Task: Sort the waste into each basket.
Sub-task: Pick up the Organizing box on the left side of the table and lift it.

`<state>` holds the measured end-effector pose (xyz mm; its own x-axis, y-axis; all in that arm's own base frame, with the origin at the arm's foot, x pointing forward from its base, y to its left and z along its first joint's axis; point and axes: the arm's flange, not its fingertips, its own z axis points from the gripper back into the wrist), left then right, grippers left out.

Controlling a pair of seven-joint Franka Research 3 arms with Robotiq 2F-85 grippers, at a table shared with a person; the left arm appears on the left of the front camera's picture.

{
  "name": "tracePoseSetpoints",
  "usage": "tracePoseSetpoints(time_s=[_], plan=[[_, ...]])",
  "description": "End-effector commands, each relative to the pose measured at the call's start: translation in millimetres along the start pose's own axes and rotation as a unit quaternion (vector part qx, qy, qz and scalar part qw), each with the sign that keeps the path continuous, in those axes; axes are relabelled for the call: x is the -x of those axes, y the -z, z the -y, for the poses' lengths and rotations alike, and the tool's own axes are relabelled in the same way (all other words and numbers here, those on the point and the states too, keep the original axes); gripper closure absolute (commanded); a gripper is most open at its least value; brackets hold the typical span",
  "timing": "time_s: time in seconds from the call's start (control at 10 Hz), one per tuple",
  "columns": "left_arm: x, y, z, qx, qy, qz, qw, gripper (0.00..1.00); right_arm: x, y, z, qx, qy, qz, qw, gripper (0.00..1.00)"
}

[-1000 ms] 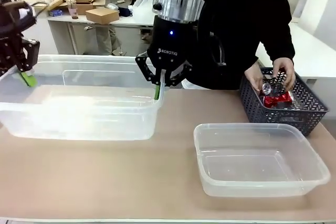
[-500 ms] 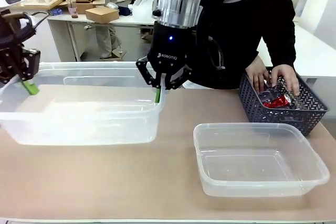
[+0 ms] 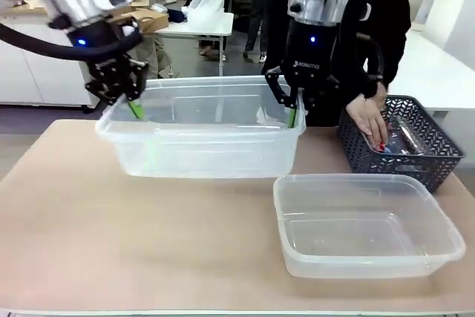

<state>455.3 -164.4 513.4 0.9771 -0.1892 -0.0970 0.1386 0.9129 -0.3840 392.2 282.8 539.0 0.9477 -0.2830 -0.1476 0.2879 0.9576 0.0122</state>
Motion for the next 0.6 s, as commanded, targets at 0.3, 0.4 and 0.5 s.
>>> tracePoseSetpoints(time_s=[0.3, 0.4, 0.5], plan=[[4.1, -7.3, 9.5, 0.008, -0.061, -0.043, 0.997, 0.95, -26.2, 49.4, 44.5, -0.036, -0.005, 0.052, 0.998, 0.97], [18.2, -7.3, 12.4, -0.005, -0.078, -0.016, 0.997, 0.95, -36.1, 59.0, 39.1, -0.038, -0.010, 0.038, 0.998, 0.97], [27.6, -4.0, 15.1, -0.014, -0.091, 0.001, 0.996, 0.95, -45.7, 64.2, 36.4, -0.047, -0.023, 0.036, 0.998, 0.97]])
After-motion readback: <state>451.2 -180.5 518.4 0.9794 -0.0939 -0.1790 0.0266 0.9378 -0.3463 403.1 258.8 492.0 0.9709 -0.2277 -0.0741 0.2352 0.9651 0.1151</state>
